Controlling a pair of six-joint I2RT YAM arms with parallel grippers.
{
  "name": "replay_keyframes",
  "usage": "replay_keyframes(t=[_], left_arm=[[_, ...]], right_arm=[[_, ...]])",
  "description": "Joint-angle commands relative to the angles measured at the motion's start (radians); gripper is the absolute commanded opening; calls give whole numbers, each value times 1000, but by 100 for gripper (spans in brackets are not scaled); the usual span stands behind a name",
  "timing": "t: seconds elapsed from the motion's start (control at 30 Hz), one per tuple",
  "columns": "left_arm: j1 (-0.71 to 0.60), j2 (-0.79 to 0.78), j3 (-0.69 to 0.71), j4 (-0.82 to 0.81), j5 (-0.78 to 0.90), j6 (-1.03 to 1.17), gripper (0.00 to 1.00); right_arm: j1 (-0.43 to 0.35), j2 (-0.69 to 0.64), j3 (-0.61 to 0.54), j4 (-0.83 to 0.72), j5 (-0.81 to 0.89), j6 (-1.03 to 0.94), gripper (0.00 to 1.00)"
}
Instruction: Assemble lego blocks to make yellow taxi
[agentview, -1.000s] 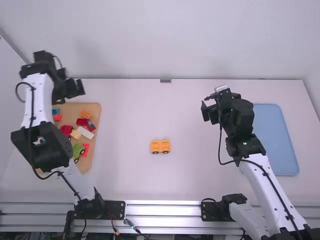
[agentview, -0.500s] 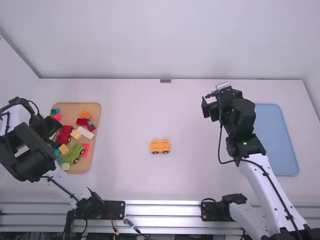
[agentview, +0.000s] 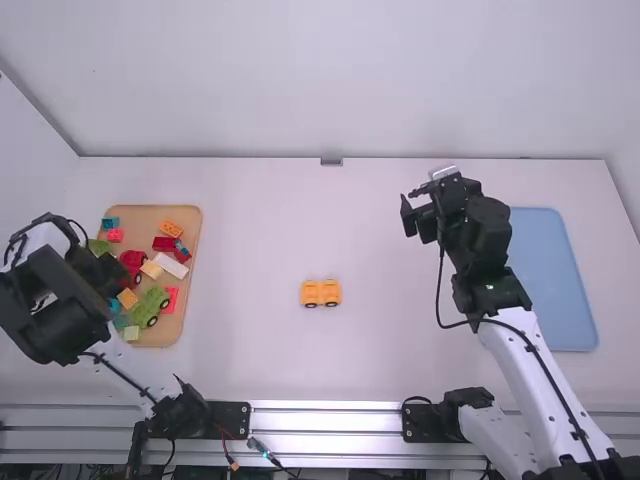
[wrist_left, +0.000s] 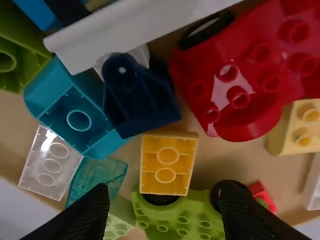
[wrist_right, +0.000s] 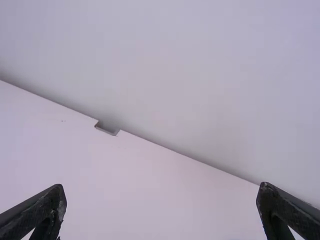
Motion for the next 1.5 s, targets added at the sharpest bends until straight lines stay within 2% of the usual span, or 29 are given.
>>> replay_keyframes(t=[0.0,0.17,0.47,0.97,1.17,1.3,1.47], left_arm=[[-4,0,-27,1,-18,26,59],[-3,0,-53,23,-18,34,54],[-10,0,-107,78,-18,68,54],[-17,0,-188,205,-18,75,57],[-23,0,-199,214,55,109,59],[-24,0,-199,217,58,110,56],[-24,0,-199,213,58,110,47]], right_arm=[[3,-13,34,4,-28,-4,99],[3,-13,34,3,-28,-4,99],[4,-13,34,0,-28,0,99],[4,-13,34,-1,-32,0,99],[5,-13,34,0,-32,-1,99],[5,-13,34,-1,-32,0,99],[5,-13,34,-1,-32,0,99]])
